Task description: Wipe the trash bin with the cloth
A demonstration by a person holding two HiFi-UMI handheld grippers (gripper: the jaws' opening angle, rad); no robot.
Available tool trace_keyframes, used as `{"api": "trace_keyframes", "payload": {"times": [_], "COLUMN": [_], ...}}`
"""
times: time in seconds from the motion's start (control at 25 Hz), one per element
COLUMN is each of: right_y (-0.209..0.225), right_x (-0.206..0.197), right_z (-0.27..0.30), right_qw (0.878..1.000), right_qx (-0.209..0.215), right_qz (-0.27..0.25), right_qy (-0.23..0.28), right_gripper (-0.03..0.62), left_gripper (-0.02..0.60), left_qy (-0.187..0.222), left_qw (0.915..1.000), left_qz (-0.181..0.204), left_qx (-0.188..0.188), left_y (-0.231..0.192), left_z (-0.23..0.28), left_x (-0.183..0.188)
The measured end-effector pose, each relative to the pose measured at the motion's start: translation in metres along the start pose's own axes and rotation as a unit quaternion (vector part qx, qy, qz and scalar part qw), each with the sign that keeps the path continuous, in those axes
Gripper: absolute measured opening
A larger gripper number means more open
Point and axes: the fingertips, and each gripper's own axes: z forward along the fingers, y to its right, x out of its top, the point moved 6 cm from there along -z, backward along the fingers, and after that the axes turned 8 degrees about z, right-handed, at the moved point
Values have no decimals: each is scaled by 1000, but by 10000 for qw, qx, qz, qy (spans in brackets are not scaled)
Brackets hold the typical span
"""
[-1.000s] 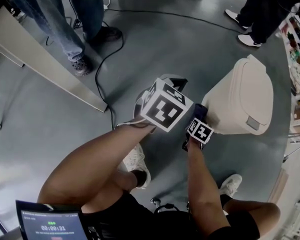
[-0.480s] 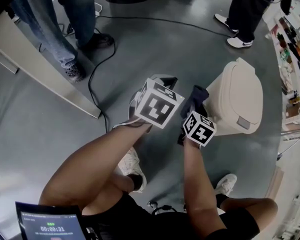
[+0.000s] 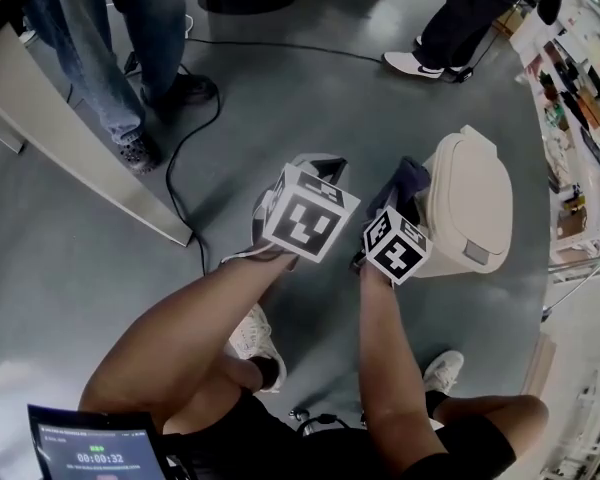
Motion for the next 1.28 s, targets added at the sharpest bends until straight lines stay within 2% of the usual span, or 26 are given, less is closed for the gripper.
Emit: {"api": "trace_keyframes", "payload": {"times": [0.24, 0.56, 0.92, 1.28], "right_y": [-9, 14, 35, 42], "right_x": [-24, -60, -113, -138], "right_z": [22, 34, 62, 74], "right_qw": [9971, 9891, 9757, 9697], "right_qx": [-672, -1366, -1899, -2033], "right_qz": [360, 556, 760, 465], "right_qy": [79, -48, -786, -1273], "right_gripper": [80, 80, 80, 80], "left_gripper": [0, 0, 0, 0], "left_qy": [82, 36, -55, -144], "left_qw": [9999, 9999, 9999, 9997], "left_qz": [-67, -103, -156, -173], "left_qx": [-60, -99, 23, -35], "left_y": [-30, -25, -34, -32], "left_z": [-8, -10, -17, -18], "left_x": [-6, -11, -22, -27]}}
